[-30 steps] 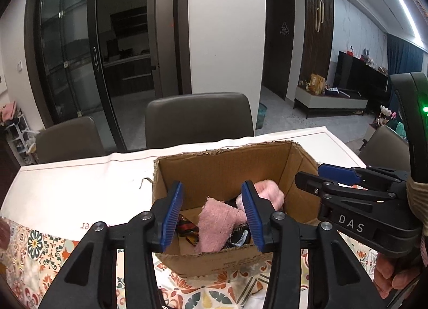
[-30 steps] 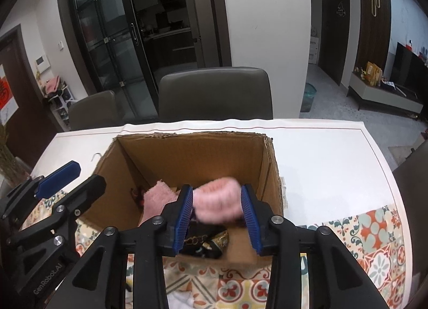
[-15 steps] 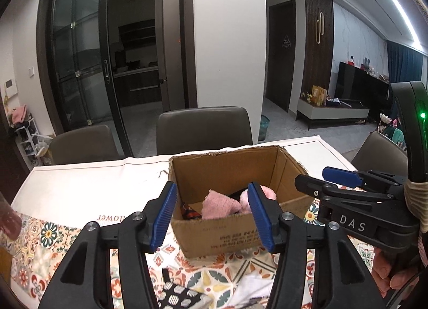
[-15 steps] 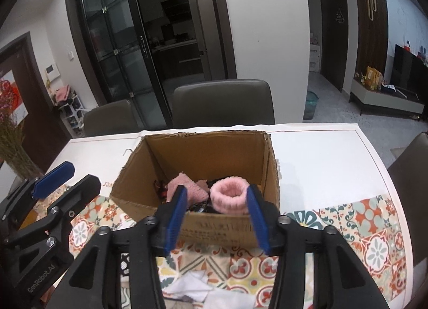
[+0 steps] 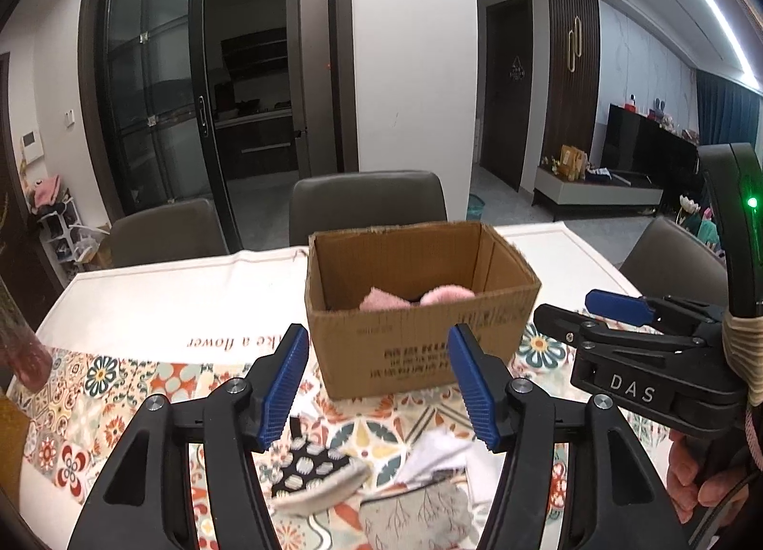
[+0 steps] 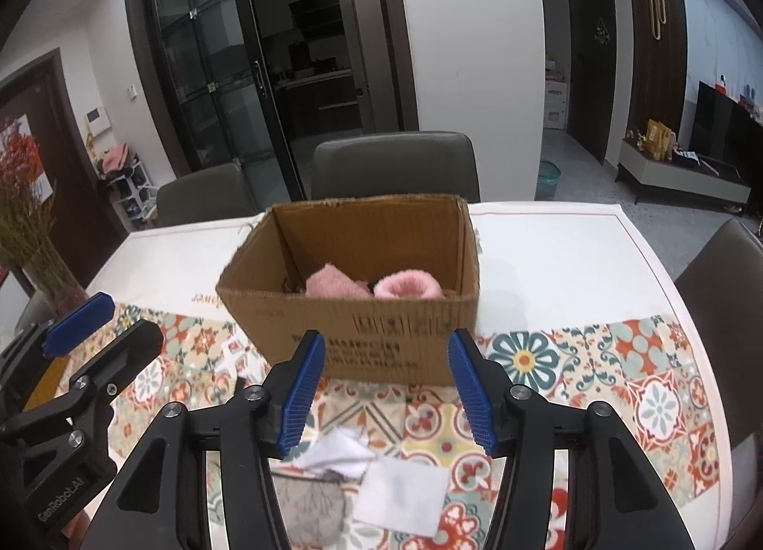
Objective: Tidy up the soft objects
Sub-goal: 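Withdraw both tools from the box toward the white cloth and grey pouch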
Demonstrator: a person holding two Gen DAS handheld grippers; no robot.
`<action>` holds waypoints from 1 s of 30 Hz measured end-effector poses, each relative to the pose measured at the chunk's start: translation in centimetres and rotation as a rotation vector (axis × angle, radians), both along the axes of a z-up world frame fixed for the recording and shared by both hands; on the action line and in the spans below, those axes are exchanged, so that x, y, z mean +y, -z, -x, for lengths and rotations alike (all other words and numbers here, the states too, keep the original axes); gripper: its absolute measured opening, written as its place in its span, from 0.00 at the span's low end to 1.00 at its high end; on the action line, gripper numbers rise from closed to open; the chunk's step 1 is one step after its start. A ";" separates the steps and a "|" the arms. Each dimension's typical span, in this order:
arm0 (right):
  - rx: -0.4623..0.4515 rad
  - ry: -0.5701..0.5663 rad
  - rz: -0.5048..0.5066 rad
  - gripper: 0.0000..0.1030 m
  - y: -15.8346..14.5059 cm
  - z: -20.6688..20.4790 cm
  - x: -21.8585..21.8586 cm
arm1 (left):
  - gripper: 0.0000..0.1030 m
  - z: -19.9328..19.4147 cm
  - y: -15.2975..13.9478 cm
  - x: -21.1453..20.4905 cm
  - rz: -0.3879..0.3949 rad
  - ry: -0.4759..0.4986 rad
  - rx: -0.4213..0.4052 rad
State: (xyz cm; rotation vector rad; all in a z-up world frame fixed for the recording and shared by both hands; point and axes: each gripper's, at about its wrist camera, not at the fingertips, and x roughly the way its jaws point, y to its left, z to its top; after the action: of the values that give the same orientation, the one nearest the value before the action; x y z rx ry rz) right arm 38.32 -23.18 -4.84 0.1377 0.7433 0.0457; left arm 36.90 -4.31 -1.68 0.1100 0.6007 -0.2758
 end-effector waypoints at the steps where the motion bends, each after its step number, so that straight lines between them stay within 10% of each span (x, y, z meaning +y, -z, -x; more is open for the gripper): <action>1: 0.002 -0.001 0.001 0.54 0.1 0.3 0.0 | 0.58 0.3 0.2 0.1 -0.002 -0.002 0.005; 30: 0.183 -0.084 0.023 0.53 9.0 6.0 0.4 | 0.62 7.7 8.7 -0.5 -0.056 -0.046 0.190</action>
State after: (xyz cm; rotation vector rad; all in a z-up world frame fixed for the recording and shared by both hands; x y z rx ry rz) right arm 32.36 -22.76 -13.84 0.0899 0.9322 0.1055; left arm 29.20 -4.80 -10.37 0.1247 0.7984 -0.2267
